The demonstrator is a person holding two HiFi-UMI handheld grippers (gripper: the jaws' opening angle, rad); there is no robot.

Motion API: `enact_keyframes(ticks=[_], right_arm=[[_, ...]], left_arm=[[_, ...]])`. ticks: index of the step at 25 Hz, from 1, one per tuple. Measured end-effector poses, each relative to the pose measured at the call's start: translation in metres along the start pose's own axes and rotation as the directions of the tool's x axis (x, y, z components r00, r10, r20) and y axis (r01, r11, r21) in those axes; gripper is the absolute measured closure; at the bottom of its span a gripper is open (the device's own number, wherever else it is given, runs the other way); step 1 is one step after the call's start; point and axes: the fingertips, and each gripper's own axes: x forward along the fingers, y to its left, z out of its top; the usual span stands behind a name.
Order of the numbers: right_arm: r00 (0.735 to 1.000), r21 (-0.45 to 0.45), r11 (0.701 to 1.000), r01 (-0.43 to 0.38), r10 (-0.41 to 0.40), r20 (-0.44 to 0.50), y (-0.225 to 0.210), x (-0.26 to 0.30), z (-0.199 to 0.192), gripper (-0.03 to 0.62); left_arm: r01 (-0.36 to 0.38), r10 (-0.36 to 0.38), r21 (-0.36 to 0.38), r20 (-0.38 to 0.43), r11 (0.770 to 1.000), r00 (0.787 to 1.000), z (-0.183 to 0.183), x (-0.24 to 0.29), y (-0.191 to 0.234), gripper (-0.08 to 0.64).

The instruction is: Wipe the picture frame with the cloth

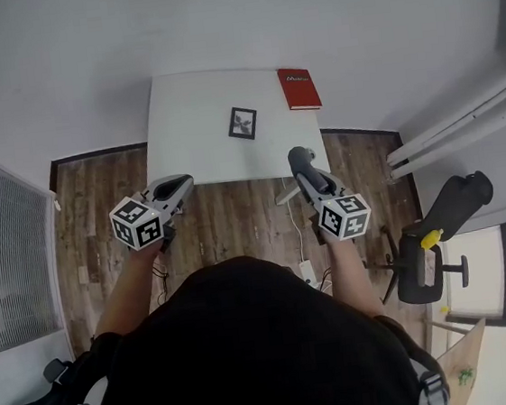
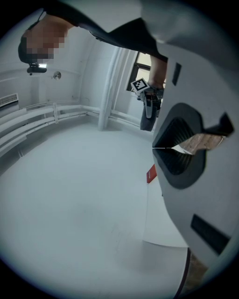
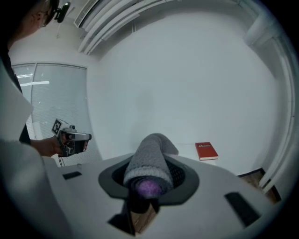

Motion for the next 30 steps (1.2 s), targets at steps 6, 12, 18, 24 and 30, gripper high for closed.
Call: enact_keyframes(ticks=[6,12,18,24,30], right_arm=[[0.998,0.028,0.998,0.058,-0.058,0.031,-0.031,0.004,0.017,0.485],[0.998,0.051,0.997,0.050,-0.052,0.032,-0.049,0.030,0.022,0.485],[0.999,0.076,0.996,0.046,-0.047,0.023,-0.092,0.054,0.021,0.485],[0.999,0.074,0.997,0.005,-0.008,0.042,-0.133,0.085,0.043,0.485],[0.999,0.064,0.997,-0.040,0.038,0.033,-0.170,0.111,0.056,0.485]], left_arm=[[-0.022,0.022,-0.003,-0.028,1.000,0.999,-0.002,-0.001,0.021,0.548],[-0.042,0.042,0.005,-0.065,0.999,0.997,-0.001,0.020,0.045,0.548],[-0.053,0.058,0.052,-0.105,0.997,0.993,0.002,0.061,0.056,0.548],[-0.089,0.096,0.070,-0.111,0.994,0.989,0.016,0.101,0.068,0.548],[-0.148,0.155,0.079,-0.091,0.986,0.984,0.035,0.134,0.081,0.548]])
